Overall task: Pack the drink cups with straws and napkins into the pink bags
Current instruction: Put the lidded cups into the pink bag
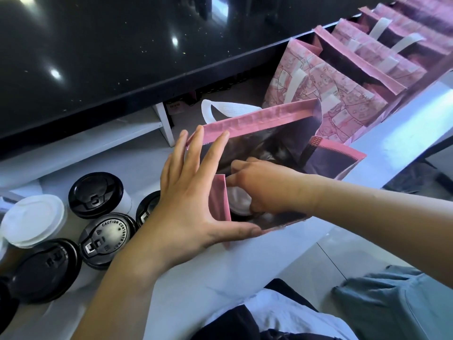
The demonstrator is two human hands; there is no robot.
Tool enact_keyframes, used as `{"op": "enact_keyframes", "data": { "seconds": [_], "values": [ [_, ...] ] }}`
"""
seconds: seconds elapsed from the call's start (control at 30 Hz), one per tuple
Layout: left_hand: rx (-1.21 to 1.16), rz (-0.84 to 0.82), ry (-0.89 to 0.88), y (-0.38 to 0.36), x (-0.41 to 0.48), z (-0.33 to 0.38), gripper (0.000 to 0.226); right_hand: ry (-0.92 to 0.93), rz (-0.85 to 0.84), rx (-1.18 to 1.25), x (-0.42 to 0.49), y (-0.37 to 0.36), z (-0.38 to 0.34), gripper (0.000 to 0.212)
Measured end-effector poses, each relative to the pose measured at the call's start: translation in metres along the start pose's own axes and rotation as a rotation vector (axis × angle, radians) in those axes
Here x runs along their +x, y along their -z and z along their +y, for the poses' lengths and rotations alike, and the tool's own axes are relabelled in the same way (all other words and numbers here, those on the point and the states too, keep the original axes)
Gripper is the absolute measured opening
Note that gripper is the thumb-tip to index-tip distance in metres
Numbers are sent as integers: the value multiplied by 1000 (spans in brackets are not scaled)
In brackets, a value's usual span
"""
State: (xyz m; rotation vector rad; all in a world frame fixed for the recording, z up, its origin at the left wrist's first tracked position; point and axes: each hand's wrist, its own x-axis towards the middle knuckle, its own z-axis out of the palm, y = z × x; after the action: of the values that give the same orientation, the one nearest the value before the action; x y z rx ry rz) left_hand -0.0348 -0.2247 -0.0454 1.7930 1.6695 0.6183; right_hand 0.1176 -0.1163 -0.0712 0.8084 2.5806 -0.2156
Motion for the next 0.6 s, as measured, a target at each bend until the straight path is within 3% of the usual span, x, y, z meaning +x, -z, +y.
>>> {"op": "enact_keyframes", "data": {
  "seconds": [0.17,0.3,0.43,0.5,0.6],
  "values": [
    [-61,11,-31,-2,0,-5,121,-40,-13,254,-23,18,8,83],
    [-88,63,-66,-7,0,-10,112,-94,178,357,-72,41,17,49],
    [-152,84,-40,-9,-1,-7,96,-115,581,432,-94,42,23,33],
    [-131,96,-58,-10,-1,-4,87,-61,669,345,-86,39,26,44],
    [-149,172,-32,-9,-4,3,70,5,527,258,-70,39,30,75]
  ]
}}
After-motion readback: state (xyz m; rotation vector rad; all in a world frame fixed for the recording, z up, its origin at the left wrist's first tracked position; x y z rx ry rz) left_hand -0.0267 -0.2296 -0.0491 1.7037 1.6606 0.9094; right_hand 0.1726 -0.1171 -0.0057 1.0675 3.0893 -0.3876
